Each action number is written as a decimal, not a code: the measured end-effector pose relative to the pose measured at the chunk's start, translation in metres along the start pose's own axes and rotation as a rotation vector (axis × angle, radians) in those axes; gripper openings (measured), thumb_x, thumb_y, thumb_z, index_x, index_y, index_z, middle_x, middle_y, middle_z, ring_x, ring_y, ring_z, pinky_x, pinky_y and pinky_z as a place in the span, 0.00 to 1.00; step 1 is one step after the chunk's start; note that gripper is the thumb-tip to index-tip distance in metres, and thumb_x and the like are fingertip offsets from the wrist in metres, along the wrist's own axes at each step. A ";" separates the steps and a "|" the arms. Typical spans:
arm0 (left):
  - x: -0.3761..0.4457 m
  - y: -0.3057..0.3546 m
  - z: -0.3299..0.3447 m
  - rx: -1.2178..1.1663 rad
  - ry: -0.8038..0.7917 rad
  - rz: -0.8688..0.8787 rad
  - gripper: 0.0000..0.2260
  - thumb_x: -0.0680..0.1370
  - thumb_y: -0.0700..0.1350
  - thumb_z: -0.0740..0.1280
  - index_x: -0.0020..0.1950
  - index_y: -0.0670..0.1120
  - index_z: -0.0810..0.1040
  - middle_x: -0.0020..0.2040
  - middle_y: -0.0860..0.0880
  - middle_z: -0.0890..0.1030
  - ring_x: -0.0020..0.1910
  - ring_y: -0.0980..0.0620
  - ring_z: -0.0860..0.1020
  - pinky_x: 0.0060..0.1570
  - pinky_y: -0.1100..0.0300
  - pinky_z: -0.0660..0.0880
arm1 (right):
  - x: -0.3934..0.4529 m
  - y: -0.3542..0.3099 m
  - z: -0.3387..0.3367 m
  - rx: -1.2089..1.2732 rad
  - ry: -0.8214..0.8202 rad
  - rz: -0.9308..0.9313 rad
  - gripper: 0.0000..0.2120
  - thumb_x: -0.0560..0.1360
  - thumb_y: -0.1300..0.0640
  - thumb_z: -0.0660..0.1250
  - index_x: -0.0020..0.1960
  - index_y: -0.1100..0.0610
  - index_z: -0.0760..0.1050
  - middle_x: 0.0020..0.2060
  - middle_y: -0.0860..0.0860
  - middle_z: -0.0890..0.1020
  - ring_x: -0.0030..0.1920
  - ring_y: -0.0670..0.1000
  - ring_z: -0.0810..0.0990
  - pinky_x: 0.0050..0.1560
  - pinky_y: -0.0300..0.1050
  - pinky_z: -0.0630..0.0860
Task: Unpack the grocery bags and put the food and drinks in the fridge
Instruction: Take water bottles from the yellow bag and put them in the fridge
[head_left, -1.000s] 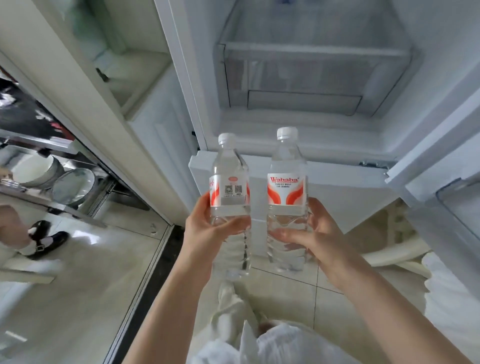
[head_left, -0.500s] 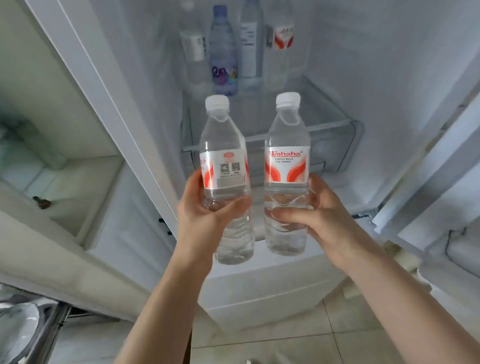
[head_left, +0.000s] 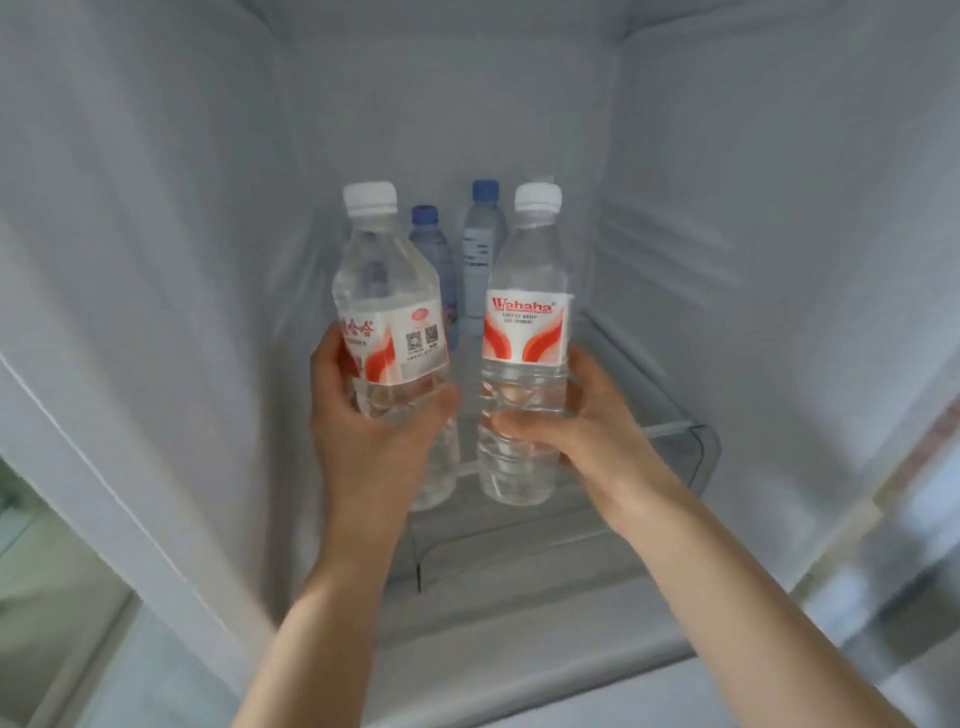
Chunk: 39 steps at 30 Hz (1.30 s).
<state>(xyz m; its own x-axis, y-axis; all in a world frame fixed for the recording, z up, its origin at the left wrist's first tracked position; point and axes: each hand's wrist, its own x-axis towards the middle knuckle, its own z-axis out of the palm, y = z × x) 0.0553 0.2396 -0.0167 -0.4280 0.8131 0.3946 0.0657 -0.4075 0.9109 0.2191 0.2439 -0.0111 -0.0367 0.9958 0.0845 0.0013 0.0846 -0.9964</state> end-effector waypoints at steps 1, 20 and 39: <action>0.007 -0.004 0.006 0.003 0.021 0.014 0.38 0.63 0.37 0.80 0.67 0.57 0.69 0.54 0.65 0.79 0.51 0.67 0.80 0.45 0.70 0.77 | 0.010 -0.002 0.002 -0.002 -0.001 -0.018 0.36 0.60 0.62 0.81 0.63 0.49 0.70 0.52 0.47 0.84 0.52 0.47 0.83 0.55 0.51 0.78; 0.039 -0.073 0.032 0.099 0.260 0.162 0.42 0.63 0.35 0.80 0.70 0.56 0.65 0.59 0.67 0.74 0.58 0.68 0.76 0.53 0.72 0.75 | 0.098 0.055 0.023 -0.082 0.051 -0.183 0.38 0.61 0.62 0.81 0.63 0.44 0.65 0.56 0.42 0.79 0.54 0.39 0.80 0.56 0.42 0.78; 0.030 -0.083 0.013 0.261 0.074 -0.019 0.40 0.66 0.36 0.78 0.70 0.59 0.64 0.58 0.62 0.78 0.55 0.64 0.78 0.51 0.65 0.76 | 0.089 0.070 0.015 -0.325 -0.002 -0.225 0.39 0.66 0.61 0.78 0.65 0.40 0.59 0.51 0.26 0.70 0.51 0.29 0.73 0.53 0.29 0.70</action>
<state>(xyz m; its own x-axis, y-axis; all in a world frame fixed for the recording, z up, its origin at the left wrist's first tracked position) 0.0488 0.3032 -0.0786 -0.4950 0.7831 0.3764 0.2830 -0.2642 0.9220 0.2007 0.3376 -0.0730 -0.0741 0.9509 0.3005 0.3092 0.3084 -0.8996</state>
